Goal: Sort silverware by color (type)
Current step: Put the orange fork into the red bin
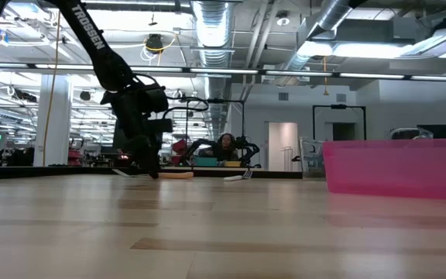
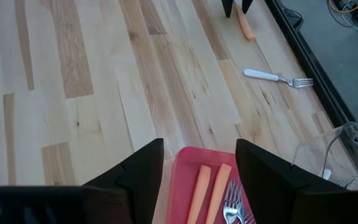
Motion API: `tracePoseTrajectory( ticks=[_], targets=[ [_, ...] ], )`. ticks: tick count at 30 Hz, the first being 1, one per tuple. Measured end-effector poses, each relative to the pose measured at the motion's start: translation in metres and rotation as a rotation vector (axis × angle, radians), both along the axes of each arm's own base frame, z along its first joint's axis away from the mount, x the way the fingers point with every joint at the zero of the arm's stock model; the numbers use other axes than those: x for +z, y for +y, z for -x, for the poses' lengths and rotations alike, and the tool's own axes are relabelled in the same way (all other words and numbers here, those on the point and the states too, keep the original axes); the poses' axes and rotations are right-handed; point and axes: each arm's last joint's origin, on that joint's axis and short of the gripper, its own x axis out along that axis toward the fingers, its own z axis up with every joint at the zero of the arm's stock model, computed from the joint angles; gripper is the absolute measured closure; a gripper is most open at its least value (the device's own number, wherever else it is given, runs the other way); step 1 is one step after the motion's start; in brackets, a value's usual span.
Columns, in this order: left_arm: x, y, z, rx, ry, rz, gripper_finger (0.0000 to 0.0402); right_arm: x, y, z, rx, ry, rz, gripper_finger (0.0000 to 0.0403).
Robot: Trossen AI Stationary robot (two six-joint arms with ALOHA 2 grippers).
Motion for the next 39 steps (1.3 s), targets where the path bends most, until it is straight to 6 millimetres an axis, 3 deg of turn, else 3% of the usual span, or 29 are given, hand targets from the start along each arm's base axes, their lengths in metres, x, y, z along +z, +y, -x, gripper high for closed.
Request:
tracePoseTrajectory(
  ticks=[7,15,24,39],
  targets=[
    [-0.001,0.003,0.005,0.061,-0.01,0.045,0.0241,0.0,0.0,0.0,0.0,-0.005,-0.003,0.0177],
    [-0.013,0.005,0.002,0.119,0.028,0.072,0.0374,0.0,0.0,-0.001,0.0,-0.006,-0.003,0.0177],
    [-0.01,0.004,0.003,0.2,0.017,0.103,0.0379,0.0,0.0,-0.001,0.0,-0.009,-0.005,0.0177],
    [0.036,-0.007,0.012,0.259,-0.106,0.109,0.0379,0.001,0.001,-0.001,0.013,-0.008,0.005,0.0177]
  ],
)
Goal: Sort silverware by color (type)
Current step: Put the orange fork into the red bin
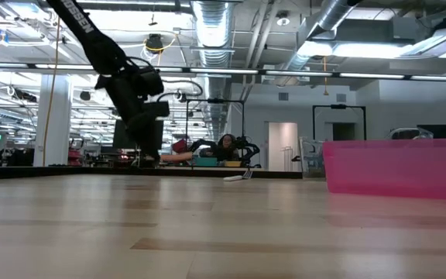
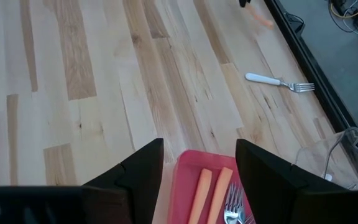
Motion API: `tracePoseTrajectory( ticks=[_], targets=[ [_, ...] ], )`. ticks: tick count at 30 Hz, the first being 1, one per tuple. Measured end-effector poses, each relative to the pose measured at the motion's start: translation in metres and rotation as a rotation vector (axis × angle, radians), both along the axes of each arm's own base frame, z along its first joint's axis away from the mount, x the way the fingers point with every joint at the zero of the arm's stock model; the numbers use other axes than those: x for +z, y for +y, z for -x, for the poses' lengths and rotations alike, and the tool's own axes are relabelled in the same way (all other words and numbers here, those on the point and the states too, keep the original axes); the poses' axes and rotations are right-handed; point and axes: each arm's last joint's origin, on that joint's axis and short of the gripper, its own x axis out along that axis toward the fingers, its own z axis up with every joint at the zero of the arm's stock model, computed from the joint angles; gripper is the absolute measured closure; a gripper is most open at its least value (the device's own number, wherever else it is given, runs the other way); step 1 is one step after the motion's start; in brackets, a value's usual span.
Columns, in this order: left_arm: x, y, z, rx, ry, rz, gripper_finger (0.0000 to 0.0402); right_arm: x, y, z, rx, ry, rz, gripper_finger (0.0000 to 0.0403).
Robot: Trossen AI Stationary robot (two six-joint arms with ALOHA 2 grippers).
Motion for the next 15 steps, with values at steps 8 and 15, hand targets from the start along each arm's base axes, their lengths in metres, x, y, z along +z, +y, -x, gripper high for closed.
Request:
tracePoseTrajectory(
  ticks=[8,15],
  targets=[
    [0.043,-0.017,-0.001,-0.039,-0.209,0.003,0.0379,0.001,0.001,-0.002,-0.001,-0.024,-0.014,0.0177],
    [0.096,-0.051,0.0,-0.099,-0.387,-0.12,0.0379,0.001,0.001,-0.002,-0.001,-0.027,-0.015,0.0177]
  ],
)
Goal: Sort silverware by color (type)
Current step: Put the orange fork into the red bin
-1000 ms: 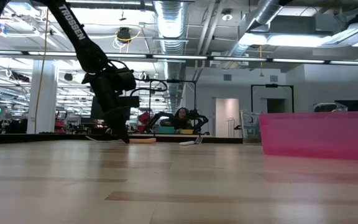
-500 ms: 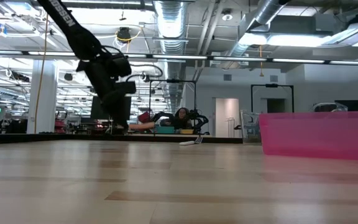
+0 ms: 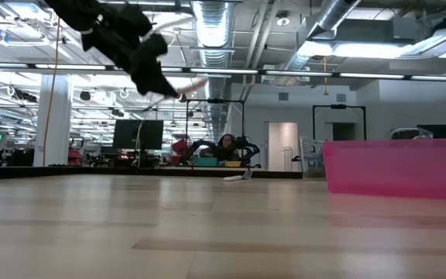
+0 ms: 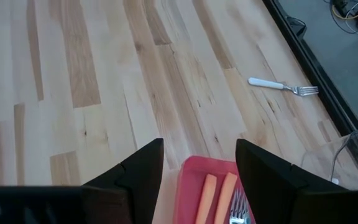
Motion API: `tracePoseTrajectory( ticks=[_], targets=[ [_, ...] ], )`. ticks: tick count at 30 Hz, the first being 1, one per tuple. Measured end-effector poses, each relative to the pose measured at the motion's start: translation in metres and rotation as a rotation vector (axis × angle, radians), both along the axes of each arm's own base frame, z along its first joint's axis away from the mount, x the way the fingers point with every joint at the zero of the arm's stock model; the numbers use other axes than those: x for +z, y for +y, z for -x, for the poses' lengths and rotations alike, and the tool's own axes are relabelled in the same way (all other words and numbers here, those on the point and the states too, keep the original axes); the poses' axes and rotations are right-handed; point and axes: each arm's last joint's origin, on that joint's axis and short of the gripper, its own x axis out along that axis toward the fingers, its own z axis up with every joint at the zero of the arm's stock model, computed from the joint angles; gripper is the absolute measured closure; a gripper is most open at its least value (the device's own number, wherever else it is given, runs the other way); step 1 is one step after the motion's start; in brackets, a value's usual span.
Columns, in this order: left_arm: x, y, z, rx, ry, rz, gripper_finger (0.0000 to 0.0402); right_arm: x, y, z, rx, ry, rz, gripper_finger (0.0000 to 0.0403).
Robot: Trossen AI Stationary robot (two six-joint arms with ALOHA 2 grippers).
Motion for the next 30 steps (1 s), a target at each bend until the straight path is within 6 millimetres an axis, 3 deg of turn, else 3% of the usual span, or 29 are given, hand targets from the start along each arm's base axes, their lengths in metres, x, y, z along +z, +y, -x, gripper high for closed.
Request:
tracePoseTrajectory(
  ticks=[4,9,20,26,30],
  targets=[
    [0.015,-0.027,0.003,-0.009,-0.106,-0.072,0.0379,-0.001,0.001,-0.003,-0.012,-0.016,0.016,0.0177],
    [0.019,-0.06,0.015,0.009,-0.213,-0.122,0.0379,-0.008,0.005,-0.01,-0.025,-0.008,0.05,0.0177],
    [-0.012,-0.114,0.041,0.061,-0.493,-0.103,0.0379,-0.018,0.019,-0.044,0.045,-0.095,0.1,0.0177],
    [-0.022,-0.138,0.045,-0.046,-0.67,-0.035,0.0378,0.003,0.022,-0.076,0.218,-0.286,0.251,0.0177],
    [-0.027,-0.155,0.045,-0.173,-0.75,-0.004,0.0378,0.012,0.007,-0.092,0.34,-0.348,0.242,0.0177]
  ],
)
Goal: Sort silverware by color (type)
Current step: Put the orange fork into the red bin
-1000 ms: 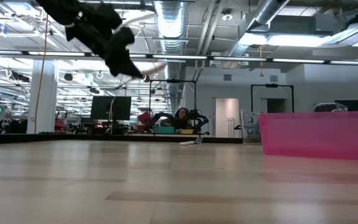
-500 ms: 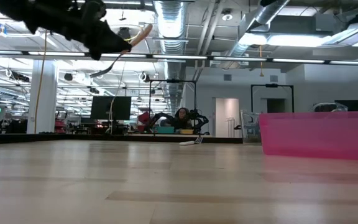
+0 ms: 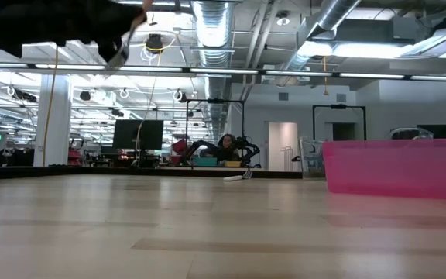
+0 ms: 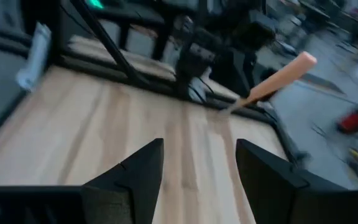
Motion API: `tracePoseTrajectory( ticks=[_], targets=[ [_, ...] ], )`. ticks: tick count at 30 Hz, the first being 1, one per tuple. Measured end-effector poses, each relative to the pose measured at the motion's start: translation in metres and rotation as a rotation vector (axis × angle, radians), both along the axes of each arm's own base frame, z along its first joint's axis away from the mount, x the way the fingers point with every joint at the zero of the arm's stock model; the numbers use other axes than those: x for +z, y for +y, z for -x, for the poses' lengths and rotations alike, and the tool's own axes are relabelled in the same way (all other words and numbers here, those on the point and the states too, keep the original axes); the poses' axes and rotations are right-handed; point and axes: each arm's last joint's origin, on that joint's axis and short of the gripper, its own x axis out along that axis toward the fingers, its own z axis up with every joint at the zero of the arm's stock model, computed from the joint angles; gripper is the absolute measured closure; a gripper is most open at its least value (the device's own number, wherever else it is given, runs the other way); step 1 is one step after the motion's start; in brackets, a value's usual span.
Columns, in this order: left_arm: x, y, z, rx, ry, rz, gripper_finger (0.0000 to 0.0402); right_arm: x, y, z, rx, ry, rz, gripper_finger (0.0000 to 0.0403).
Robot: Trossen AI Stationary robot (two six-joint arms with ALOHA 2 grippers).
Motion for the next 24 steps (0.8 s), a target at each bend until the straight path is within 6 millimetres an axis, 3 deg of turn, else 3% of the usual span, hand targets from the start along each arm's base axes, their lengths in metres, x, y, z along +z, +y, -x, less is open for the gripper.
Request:
tracePoseTrajectory(
  ticks=[7,11,16,21,24],
  targets=[
    [0.008,-0.026,0.004,-0.228,-0.138,-0.048,0.0376,-0.009,-0.041,-0.027,0.247,-0.153,-0.099,0.0177],
    [0.013,-0.037,0.007,-0.25,-0.201,-0.09,0.0378,-0.015,-0.058,-0.033,0.259,-0.258,-0.146,0.0177],
    [0.017,-0.047,0.01,-0.311,-0.262,-0.199,0.0377,-0.019,-0.069,-0.035,0.314,-0.361,-0.107,0.0177],
    [0.021,-0.05,0.012,-0.373,-0.309,-0.188,0.0377,-0.035,-0.072,-0.054,0.453,-0.414,-0.122,0.0177],
    [0.021,-0.05,0.012,-0.383,-0.306,-0.16,0.0377,-0.038,-0.077,-0.066,0.446,-0.434,-0.111,0.0177]
  ],
)
